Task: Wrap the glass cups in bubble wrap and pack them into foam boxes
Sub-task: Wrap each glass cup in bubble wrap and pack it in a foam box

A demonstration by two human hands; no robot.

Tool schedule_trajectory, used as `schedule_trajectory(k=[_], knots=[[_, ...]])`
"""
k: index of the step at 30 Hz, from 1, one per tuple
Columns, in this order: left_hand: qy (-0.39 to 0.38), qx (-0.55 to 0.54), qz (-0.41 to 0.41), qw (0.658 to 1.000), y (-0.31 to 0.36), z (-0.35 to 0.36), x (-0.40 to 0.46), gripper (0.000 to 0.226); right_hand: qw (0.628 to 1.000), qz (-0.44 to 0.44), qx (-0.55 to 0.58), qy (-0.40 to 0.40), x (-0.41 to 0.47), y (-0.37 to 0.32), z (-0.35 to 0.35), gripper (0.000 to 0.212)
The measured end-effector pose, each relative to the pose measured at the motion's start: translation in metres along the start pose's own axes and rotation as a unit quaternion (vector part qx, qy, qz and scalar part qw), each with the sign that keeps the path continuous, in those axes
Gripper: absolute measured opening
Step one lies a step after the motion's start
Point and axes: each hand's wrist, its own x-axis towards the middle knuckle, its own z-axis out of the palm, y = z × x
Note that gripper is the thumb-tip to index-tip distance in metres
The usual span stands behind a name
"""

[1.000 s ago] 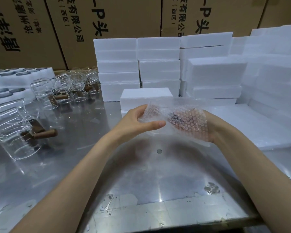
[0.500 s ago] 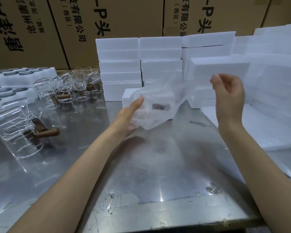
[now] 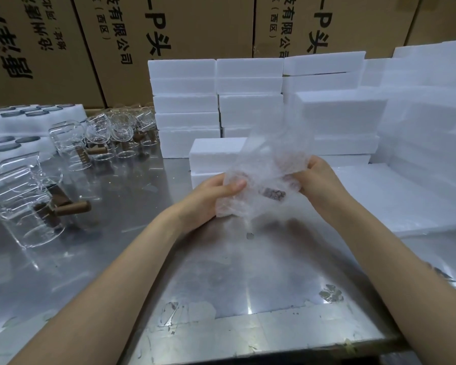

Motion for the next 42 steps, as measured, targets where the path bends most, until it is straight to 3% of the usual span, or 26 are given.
schedule_trajectory(k=[2, 6, 10, 13, 18, 25, 28, 32, 38, 42], knots=[[-0.015, 0.019, -0.002, 1.000, -0.001, 0.001, 0.001, 0.062, 1.000, -0.011, -0.016, 0.018, -0.003, -0.002, 0.003, 0.012], [-0.031, 0.038, 0.002, 0.999, -0.002, 0.000, 0.003, 0.034, 0.999, -0.041, 0.004, 0.033, -0.009, -0.009, 0.006, 0.026], [-0.035, 0.046, 0.005, 0.998, 0.004, 0.010, 0.002, 0.045, 0.997, -0.062, 0.015, 0.039, -0.011, -0.012, 0.009, 0.007], [-0.041, 0.082, 0.034, 0.995, 0.007, 0.017, -0.001, 0.056, 0.997, -0.067, 0.026, 0.041, -0.012, -0.011, 0.011, 0.013], [0.043, 0.129, 0.063, 0.989, 0.006, 0.029, -0.007, 0.034, 0.998, -0.062, 0.010, 0.026, -0.011, -0.010, 0.012, 0.007], [0.178, 0.102, 0.031, 0.978, 0.005, 0.027, 0.001, 0.012, 0.998, -0.060, -0.002, 0.004, -0.010, -0.010, 0.005, 0.062], [0.208, 0.099, 0.018, 0.973, 0.003, 0.023, 0.005, 0.011, 0.996, 0.019, -0.054, -0.065, -0.008, -0.010, -0.007, 0.067], [0.237, 0.085, 0.018, 0.967, 0.004, 0.017, 0.007, 0.015, 0.970, 0.132, -0.112, -0.171, -0.007, -0.004, -0.017, 0.090], [0.238, 0.113, 0.031, 0.964, 0.004, 0.015, 0.006, 0.010, 0.993, 0.016, -0.102, -0.063, -0.004, 0.002, -0.003, 0.021], [0.226, 0.148, 0.043, 0.962, 0.004, 0.017, 0.005, 0.008, 0.990, -0.083, -0.111, -0.008, -0.008, 0.001, 0.013, 0.011]])
